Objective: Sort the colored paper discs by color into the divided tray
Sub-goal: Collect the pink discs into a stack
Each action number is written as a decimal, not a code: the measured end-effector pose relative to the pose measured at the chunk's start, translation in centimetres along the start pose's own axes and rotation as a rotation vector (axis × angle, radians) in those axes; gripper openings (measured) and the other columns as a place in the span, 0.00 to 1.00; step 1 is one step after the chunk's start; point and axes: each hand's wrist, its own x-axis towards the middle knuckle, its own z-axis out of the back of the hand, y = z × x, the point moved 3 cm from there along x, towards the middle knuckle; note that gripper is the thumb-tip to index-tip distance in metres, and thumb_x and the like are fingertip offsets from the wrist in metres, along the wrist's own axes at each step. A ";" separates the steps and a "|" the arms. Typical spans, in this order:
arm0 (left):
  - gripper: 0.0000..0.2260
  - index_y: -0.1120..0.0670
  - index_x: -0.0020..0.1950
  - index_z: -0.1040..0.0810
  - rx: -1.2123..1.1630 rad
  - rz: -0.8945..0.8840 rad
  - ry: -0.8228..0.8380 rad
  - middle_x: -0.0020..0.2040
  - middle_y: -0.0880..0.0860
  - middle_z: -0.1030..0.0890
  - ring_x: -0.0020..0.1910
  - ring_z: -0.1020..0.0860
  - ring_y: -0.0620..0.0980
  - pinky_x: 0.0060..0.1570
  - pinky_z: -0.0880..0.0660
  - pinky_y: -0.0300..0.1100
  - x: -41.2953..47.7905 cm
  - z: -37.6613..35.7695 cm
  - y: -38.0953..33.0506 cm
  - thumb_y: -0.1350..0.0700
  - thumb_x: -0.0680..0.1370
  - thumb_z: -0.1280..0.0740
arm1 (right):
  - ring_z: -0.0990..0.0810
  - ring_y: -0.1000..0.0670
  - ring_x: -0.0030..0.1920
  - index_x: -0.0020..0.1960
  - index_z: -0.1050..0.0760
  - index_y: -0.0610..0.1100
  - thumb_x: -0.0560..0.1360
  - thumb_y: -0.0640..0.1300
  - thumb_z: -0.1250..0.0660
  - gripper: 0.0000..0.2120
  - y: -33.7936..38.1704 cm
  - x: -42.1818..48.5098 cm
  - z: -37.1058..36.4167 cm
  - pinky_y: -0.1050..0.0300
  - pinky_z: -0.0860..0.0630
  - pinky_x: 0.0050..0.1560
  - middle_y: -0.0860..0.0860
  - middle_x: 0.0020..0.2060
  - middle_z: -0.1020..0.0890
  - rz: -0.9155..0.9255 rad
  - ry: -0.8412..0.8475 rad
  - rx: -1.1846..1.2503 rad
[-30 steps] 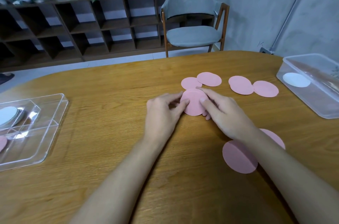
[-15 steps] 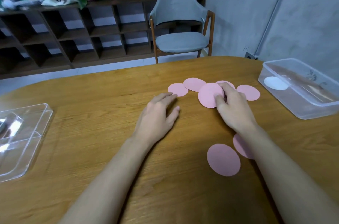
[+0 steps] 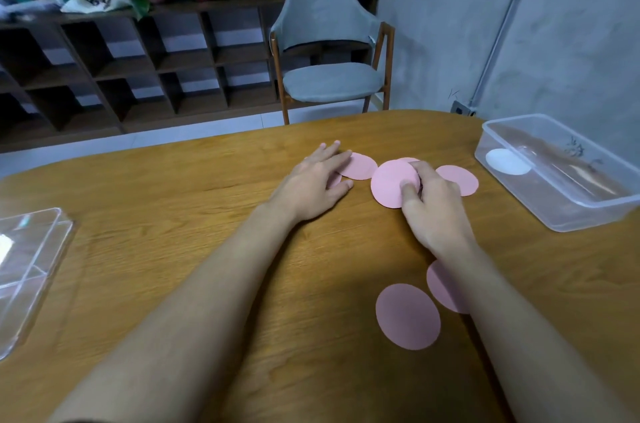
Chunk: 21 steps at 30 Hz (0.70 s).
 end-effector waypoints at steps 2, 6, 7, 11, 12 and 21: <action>0.26 0.46 0.82 0.36 0.009 -0.016 0.044 0.83 0.49 0.41 0.83 0.45 0.51 0.82 0.47 0.53 0.4 -0.2 -0.1 0.44 0.84 0.37 | 0.22 0.45 0.65 0.78 0.35 0.51 0.85 0.45 0.40 0.22 0.0 0.1 0.0 0.53 0.23 0.58 0.44 0.68 0.22 0.007 -0.004 -0.004; 0.19 0.47 0.75 0.25 -0.062 -0.004 -0.050 0.78 0.51 0.29 0.79 0.33 0.50 0.79 0.39 0.49 -0.6 -0.3 -0.2 0.47 0.84 0.34 | 0.22 0.44 0.65 0.78 0.35 0.50 0.85 0.45 0.40 0.22 0.1 0.0 0.0 0.54 0.24 0.58 0.44 0.69 0.22 0.011 -0.006 -0.008; 0.18 0.48 0.73 0.22 -0.091 0.004 -0.097 0.76 0.51 0.26 0.77 0.31 0.49 0.78 0.36 0.47 -1.2 -0.2 -0.1 0.48 0.83 0.32 | 0.22 0.44 0.65 0.78 0.35 0.50 0.85 0.45 0.40 0.22 0.1 -0.1 0.0 0.53 0.23 0.59 0.44 0.68 0.22 0.013 -0.006 -0.003; 0.15 0.49 0.67 0.17 -0.119 0.019 -0.160 0.70 0.52 0.20 0.74 0.26 0.48 0.74 0.31 0.47 -3.7 0.0 -0.2 0.48 0.81 0.29 | 0.21 0.46 0.64 0.78 0.35 0.50 0.85 0.45 0.40 0.22 0.3 -0.2 0.0 0.53 0.23 0.57 0.45 0.67 0.21 0.026 0.005 0.006; 0.14 0.49 0.66 0.17 -0.101 0.013 -0.164 0.69 0.53 0.20 0.73 0.25 0.48 0.73 0.30 0.47 -4.3 0.0 -0.3 0.48 0.81 0.30 | 0.22 0.46 0.63 0.78 0.34 0.50 0.85 0.45 0.41 0.21 0.3 -0.2 -0.1 0.55 0.24 0.56 0.45 0.67 0.21 0.034 0.011 0.010; 0.10 0.47 0.57 0.24 -0.013 -0.060 -0.388 0.44 0.48 0.18 0.43 0.20 0.52 0.42 0.22 0.50 -9.9 1.2 -2.5 0.46 0.86 0.43 | 0.23 0.48 0.65 0.75 0.29 0.48 0.84 0.44 0.39 0.19 1.0 -0.7 -0.4 0.58 0.29 0.55 0.48 0.66 0.21 0.115 0.086 0.052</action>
